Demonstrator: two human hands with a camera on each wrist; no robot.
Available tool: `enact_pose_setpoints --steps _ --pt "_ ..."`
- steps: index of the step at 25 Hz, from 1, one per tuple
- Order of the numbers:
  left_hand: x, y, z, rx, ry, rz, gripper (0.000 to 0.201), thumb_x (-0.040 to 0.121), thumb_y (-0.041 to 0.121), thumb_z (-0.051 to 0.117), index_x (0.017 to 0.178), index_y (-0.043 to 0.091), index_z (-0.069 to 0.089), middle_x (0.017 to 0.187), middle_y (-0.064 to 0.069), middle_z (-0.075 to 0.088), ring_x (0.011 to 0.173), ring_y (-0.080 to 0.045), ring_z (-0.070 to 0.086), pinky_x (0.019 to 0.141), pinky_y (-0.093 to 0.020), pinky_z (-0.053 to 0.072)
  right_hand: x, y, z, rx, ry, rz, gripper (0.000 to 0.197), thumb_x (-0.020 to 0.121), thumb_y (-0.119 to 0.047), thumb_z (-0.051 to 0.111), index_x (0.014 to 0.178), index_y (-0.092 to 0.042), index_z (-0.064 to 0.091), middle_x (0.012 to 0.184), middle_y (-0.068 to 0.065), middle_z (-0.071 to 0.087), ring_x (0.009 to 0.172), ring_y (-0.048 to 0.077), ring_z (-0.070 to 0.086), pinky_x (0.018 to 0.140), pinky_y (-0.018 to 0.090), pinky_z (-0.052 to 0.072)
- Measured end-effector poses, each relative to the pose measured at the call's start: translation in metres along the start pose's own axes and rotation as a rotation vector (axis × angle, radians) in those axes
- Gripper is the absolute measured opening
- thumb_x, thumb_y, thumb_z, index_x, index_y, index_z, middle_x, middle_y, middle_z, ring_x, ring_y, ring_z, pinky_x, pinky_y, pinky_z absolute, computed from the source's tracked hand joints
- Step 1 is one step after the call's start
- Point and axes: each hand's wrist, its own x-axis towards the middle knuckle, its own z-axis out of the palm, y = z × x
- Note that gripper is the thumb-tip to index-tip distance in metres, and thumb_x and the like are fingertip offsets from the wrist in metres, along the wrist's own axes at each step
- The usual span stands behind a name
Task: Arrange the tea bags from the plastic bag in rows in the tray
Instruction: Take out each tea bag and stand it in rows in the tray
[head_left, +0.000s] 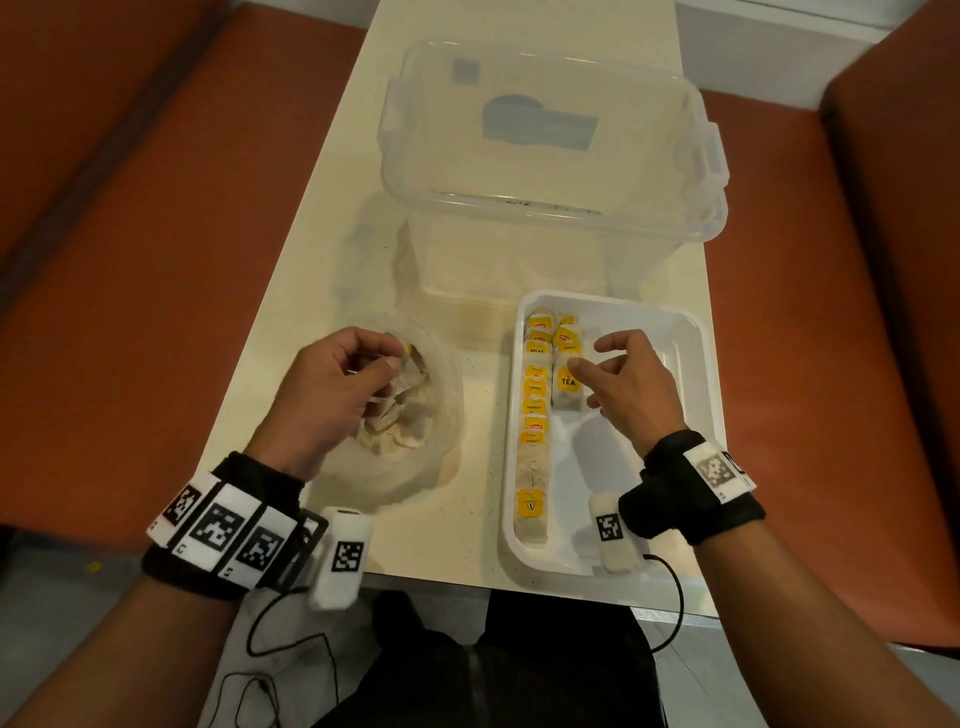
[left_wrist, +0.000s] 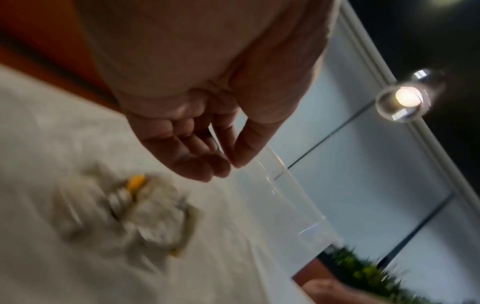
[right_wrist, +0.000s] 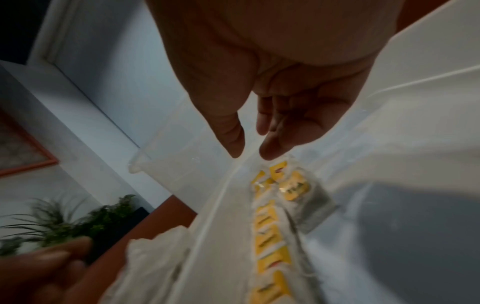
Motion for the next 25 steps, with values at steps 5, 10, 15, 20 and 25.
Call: enact_pose_setpoints --steps 5,10,15,20,25 --pt "0.018 -0.014 -0.012 0.856 0.058 0.202 0.032 0.090 0.030 0.065 0.120 0.036 0.059 0.112 0.007 0.063 0.090 -0.012 0.063 0.071 -0.031 0.050 -0.033 -0.043 0.021 -0.138 -0.255 -0.292 0.009 0.090 -0.040 0.067 0.099 -0.037 0.069 0.097 -0.007 0.068 0.084 0.012 0.065 0.075 0.032 0.050" --pt "0.029 -0.032 0.018 1.223 0.038 0.256 0.062 0.078 0.055 0.072 0.128 0.032 0.044 0.122 -0.004 0.052 0.103 -0.026 0.057 0.072 -0.038 0.049 -0.041 -0.058 0.065 -0.412 -0.495 -0.388 0.034 0.091 -0.050 0.062 0.123 -0.040 0.066 0.129 -0.002 0.061 0.117 0.017 0.057 0.096 0.038 0.047" --pt "0.045 -0.040 0.019 1.136 0.128 0.195 0.041 0.088 0.047 0.060 0.117 0.020 0.049 0.113 -0.011 0.057 0.094 -0.033 0.059 0.067 -0.037 0.042 -0.042 -0.060 0.077 -0.439 -0.562 -0.265 0.060 0.093 -0.053 0.060 0.144 -0.022 0.051 0.136 0.003 0.063 0.120 0.023 0.062 0.102 0.036 0.046" --pt "0.050 -0.037 0.006 1.017 0.136 0.210 0.016 0.090 0.034 0.058 0.103 0.027 0.053 0.100 -0.005 0.064 0.079 -0.029 0.054 0.066 -0.035 0.038 -0.042 -0.060 0.074 -0.317 -0.563 -0.202 0.063 0.092 -0.050 0.062 0.143 -0.015 0.051 0.113 0.004 0.075 0.089 0.012 0.073 0.093 0.035 0.052" --pt "0.046 -0.035 -0.012 0.927 0.154 0.239 0.012 0.090 0.028 0.065 0.100 0.026 0.058 0.096 -0.004 0.068 0.079 -0.024 0.054 0.066 -0.033 0.039 -0.041 -0.061 0.075 -0.199 -0.555 -0.162 0.066 0.091 -0.050 0.065 0.143 -0.011 0.052 0.137 0.001 0.062 0.085 0.013 0.075 0.089 0.041 0.058"
